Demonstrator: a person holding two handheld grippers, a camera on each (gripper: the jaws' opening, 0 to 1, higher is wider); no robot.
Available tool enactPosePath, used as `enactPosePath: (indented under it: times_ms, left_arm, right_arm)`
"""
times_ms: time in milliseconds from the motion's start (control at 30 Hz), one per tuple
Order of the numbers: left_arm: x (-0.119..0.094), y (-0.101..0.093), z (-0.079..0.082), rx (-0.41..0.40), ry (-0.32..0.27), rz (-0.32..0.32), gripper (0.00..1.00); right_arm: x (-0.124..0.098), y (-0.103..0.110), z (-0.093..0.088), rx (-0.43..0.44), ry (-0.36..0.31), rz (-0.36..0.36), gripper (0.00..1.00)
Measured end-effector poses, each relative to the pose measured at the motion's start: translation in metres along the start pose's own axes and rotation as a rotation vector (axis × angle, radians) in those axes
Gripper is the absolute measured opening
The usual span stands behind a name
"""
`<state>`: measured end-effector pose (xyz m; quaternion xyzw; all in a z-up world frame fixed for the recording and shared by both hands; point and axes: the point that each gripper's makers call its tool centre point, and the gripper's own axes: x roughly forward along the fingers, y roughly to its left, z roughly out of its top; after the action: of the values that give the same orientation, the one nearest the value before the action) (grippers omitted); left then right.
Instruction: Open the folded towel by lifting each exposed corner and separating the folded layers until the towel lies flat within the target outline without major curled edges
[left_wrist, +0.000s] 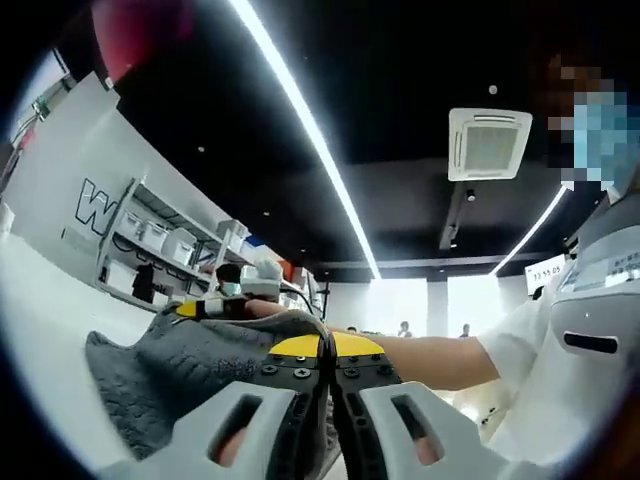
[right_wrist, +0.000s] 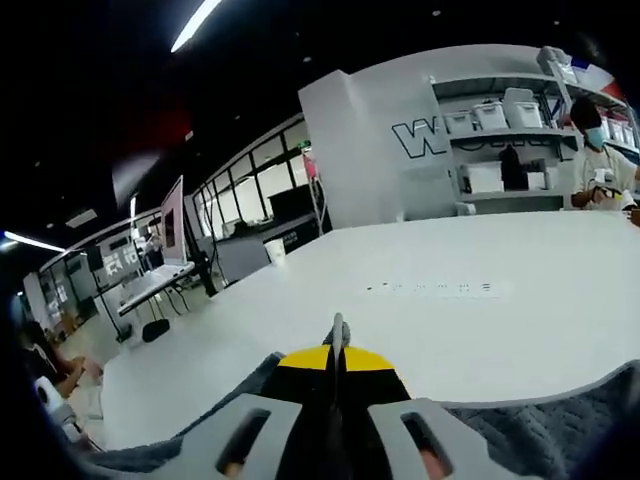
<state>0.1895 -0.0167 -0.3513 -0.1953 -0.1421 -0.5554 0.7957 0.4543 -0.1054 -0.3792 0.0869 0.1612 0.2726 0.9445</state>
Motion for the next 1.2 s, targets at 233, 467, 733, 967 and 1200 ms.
enactPosePath:
  times_ms: [233,467,733,967,1200]
  left_arm:
    - [-0.004,0.001,0.008,0.002,-0.015,-0.004,0.0]
    - [-0.006,0.0,0.013,0.001,-0.021,-0.011,0.0]
    - [-0.008,-0.001,0.017,0.005,-0.021,-0.009,0.0]
    - [-0.012,0.002,0.026,0.013,-0.035,-0.01,0.0]
    - [-0.014,0.003,0.03,0.002,-0.051,-0.015,0.0]
  right_arm:
    - [0.016,-0.007,0.018,-0.007,-0.006,0.014,0.0]
    - [0.024,-0.008,0.029,-0.013,-0.012,0.024,0.0]
    - [0.025,-0.001,0.034,-0.021,-0.011,0.031,0.0]
    - [0.025,0.011,0.043,-0.027,-0.027,0.043,0.0]
    - [0.025,0.022,0.048,-0.04,-0.032,0.049,0.0]
